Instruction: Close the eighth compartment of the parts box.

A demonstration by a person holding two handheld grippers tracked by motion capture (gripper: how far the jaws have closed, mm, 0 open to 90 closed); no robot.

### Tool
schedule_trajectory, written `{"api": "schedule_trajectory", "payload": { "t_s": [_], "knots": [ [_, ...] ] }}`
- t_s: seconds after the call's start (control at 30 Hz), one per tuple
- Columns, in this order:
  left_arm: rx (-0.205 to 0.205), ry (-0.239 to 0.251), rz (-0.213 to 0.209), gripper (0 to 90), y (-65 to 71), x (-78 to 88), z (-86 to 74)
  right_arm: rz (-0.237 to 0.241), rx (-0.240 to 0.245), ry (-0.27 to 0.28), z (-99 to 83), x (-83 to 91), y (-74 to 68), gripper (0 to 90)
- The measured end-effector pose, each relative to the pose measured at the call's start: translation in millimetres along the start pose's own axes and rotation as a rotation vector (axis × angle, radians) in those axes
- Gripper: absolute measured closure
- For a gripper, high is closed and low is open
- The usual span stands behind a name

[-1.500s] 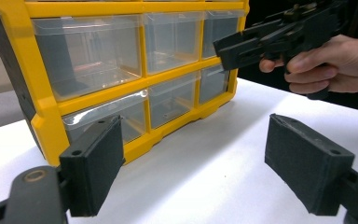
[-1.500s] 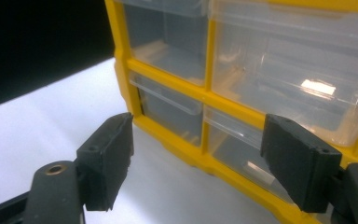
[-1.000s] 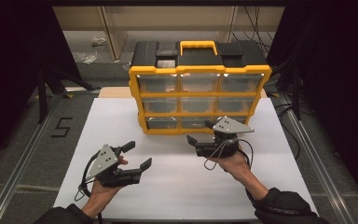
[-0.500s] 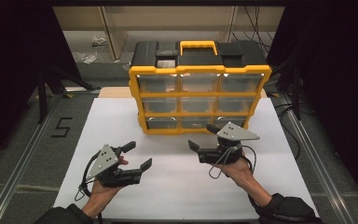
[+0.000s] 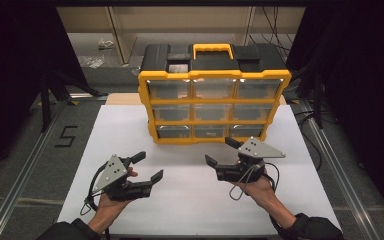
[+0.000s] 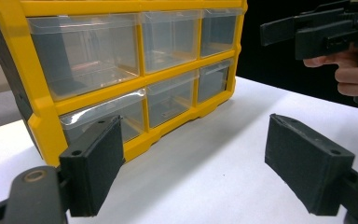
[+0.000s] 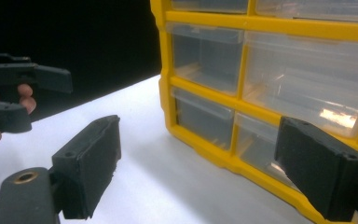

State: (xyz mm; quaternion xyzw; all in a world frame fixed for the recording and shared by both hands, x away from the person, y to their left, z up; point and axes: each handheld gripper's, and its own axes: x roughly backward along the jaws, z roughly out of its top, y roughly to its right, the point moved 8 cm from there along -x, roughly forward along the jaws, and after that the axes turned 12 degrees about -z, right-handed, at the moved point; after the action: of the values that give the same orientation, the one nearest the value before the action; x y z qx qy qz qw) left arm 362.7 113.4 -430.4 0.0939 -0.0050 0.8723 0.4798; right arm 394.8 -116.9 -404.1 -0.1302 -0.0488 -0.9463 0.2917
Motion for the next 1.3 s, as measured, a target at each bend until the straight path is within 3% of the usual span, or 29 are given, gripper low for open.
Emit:
{"api": "schedule_trajectory", "payload": {
  "t_s": [0.7,1.3],
  "knots": [
    [-0.001,-0.001,-0.001,18.8,0.2,-0.1,-0.1,0.011,0.018,0.007,-10.2,17.3,-3.0,15.5],
    [-0.003,-0.001,-0.007,18.7,1.1,0.1,-0.1,-0.015,-0.004,0.004,-20.3,27.3,3.8,15.4]
  ]
}}
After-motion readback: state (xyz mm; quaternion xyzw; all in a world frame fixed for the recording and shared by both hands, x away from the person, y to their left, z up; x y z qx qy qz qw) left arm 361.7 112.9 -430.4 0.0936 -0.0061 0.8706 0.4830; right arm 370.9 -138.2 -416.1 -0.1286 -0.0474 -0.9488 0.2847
